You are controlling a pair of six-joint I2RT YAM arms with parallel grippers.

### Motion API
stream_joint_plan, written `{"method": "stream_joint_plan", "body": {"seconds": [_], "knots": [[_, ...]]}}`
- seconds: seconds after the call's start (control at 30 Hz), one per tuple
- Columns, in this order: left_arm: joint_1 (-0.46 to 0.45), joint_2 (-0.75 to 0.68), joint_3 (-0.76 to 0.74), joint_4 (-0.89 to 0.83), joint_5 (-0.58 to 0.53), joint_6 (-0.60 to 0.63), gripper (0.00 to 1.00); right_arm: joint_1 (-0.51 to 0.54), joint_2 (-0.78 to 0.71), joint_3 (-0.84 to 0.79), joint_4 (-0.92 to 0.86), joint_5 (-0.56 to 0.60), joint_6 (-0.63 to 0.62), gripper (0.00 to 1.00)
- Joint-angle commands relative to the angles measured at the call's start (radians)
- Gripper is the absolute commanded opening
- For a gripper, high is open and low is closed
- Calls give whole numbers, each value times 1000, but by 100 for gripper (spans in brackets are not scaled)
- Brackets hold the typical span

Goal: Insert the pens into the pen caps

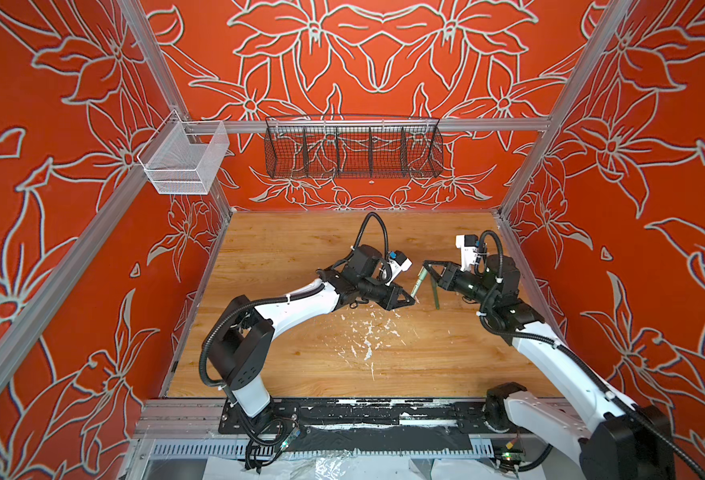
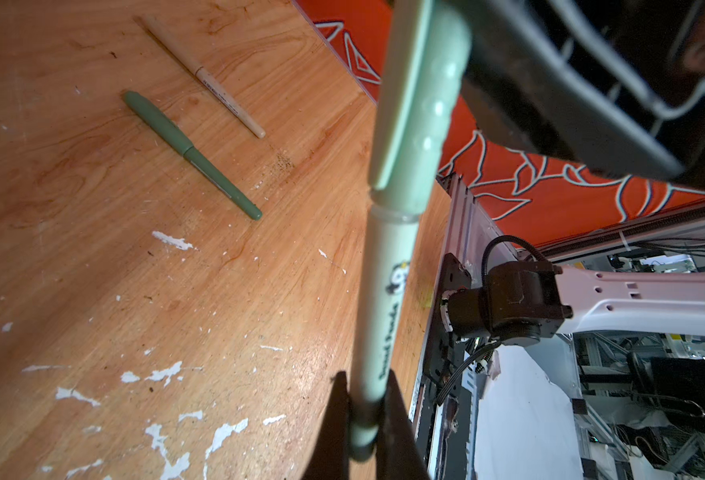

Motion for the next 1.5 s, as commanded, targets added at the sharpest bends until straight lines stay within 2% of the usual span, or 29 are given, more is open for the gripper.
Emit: {"method": "stream_joint_plan", "body": {"seconds": [0.0, 0.23, 0.37, 0.47, 0.57, 0.6, 0.7, 0.73, 0.8, 0.9, 1.07, 1.3, 1.47], "knots": [[120, 49, 138, 249, -145, -133, 0, 61, -27, -101, -104, -143, 73, 0], [126, 130, 250, 275, -144, -168, 0, 126, -36, -147, -88, -72, 83, 0], [133, 155, 290, 274, -101, -170, 0, 130, -58, -166, -94, -18, 105, 0], [133, 140, 291, 225, -33, -173, 0, 116, -68, -112, -180, 46, 64, 0], [128, 66, 229, 96, -21, -105, 0, 70, -49, -51, -199, 34, 39, 0], [122, 24, 174, 82, -11, -79, 3, 57, -37, -33, -190, 22, 30, 0], [76, -89, 2, 56, -14, -17, 48, 37, 9, 24, -180, -17, 10, 0], [51, -122, -38, 27, -36, -2, 55, 33, 26, 40, -177, -33, 6, 0], [-4, -171, -107, 7, -67, 28, 59, 29, 52, 61, -157, -51, 9, 0], [-67, -214, -191, 41, -152, 19, 62, 28, 91, 79, -119, -93, 29, 0], [-73, -190, -241, 89, -189, -20, 63, 28, 99, 69, -90, -114, 40, 0], [-77, -107, -189, 114, -176, -37, 62, 28, 68, 48, -84, -117, 52, 0], [-77, -79, -149, 138, -132, -66, 53, 28, 44, 27, -88, -102, 55, 0]]}}
